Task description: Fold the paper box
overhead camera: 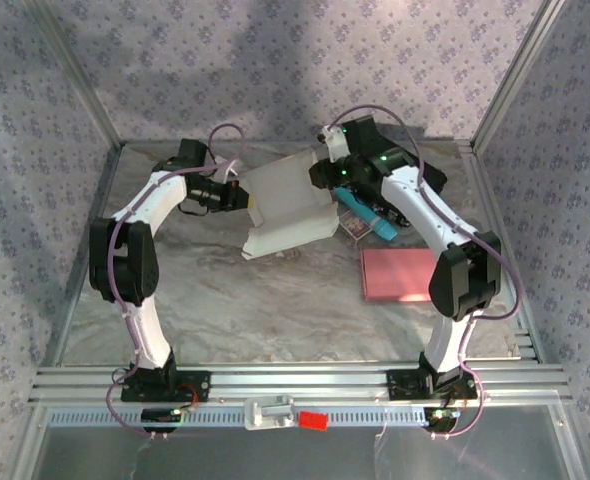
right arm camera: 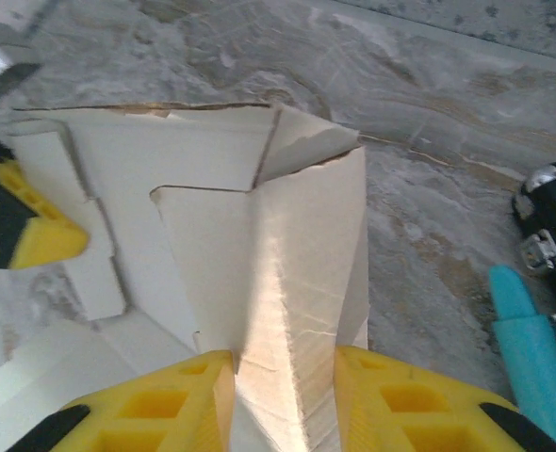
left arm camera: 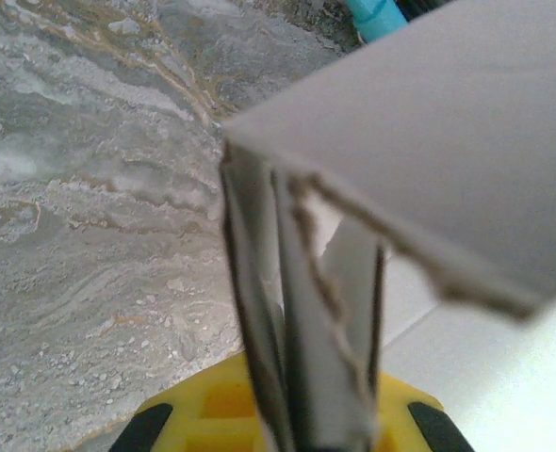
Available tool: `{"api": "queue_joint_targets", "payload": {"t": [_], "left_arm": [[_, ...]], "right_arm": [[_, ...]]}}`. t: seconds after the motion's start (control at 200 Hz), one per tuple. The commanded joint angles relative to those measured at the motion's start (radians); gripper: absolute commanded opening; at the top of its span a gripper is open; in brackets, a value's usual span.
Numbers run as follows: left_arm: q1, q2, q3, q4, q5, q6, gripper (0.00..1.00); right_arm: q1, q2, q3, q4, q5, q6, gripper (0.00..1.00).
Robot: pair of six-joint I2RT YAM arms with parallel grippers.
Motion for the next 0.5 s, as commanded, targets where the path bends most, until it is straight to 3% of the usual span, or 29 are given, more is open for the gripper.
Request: {"api": "queue_joint_targets", "payload": {"t": [0.0,0.145,0.335,0.495], "left_arm": [[-0.016,-0.015,0.035,-0.019,0.04,0.032,0.0],[-0.018,-0.018,0.033,-0.022,0.036,0.032,0.0],[-0.018,-0.02,0.032,-0.025,0.036,0.033,0.0],[-0.021,-0.019,0.038,-0.025,0.035,0.032,0.0]], "right_arm": [[0.03,0.045,0.052,-0.071,0.161,-0.012,0.35],[0.035,0.055,0.068,-0.088,0.205,-0.012,0.36],[0.023,0.048,0.07,-0.086,0.113,-0.015,0.37],[0.019,0.068,0.084,-0.124,0.128,-0.018,0.38]]}}
